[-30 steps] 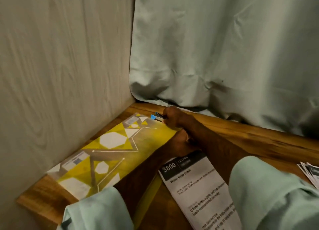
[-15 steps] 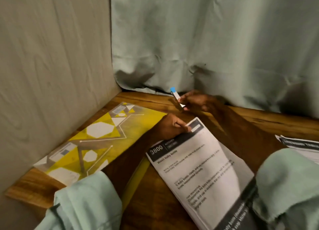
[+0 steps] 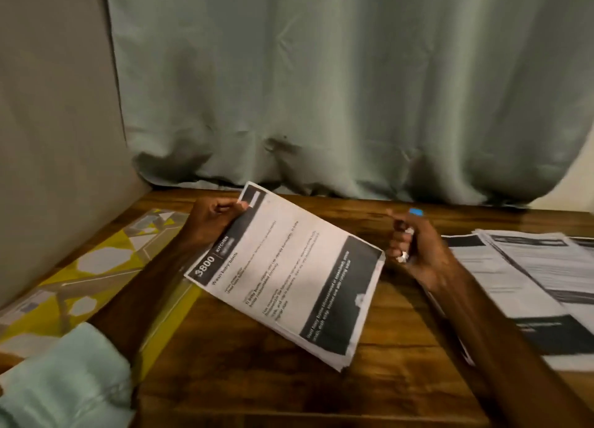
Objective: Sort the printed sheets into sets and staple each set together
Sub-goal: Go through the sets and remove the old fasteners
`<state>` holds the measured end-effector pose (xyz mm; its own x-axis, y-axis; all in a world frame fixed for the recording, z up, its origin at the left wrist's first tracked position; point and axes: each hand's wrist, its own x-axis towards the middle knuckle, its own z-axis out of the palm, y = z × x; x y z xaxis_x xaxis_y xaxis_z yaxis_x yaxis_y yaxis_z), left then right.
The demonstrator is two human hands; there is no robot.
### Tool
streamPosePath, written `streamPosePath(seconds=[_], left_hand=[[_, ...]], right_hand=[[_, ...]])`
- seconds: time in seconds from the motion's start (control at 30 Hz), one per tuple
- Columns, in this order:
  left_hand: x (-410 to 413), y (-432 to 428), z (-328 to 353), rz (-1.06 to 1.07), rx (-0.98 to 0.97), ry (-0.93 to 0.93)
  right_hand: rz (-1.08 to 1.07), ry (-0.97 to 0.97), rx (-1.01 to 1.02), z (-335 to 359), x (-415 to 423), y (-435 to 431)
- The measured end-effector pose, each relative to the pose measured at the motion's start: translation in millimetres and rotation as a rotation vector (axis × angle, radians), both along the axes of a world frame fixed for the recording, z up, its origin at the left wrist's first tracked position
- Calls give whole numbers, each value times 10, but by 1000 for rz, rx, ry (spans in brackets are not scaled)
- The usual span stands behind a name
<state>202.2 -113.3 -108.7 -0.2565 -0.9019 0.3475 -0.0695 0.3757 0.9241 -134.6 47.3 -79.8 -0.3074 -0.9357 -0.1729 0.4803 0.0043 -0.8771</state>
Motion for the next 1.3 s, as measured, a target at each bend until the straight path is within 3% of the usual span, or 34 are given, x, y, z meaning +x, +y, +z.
streamPosePath(seconds=[0.1, 0.13, 0.27, 0.33, 0.6, 0.77, 1.03, 1.3], left_hand=[[12, 104, 81, 47, -30, 63], [2, 138, 121, 66, -71, 70], [-115, 300, 242, 127, -145, 118], [-139, 356, 261, 158, -152, 157], [-225, 654, 370, 287, -185, 288], [-353, 923, 545, 322, -252, 365], [-339, 1139, 33, 379, -319, 156], [-306, 1148, 282, 383, -365, 218]], right_hand=[[-254, 339, 95, -160, 28, 361], [-289, 372, 111, -208, 49, 422], [-102, 153, -62, -242, 165, 583], [-113, 111, -108, -210, 238, 616], [-482, 401, -234, 54, 334, 550], [-526, 482, -333, 97, 214, 515], [-507, 458, -204, -393, 151, 518], [-555, 554, -257, -173, 159, 470]])
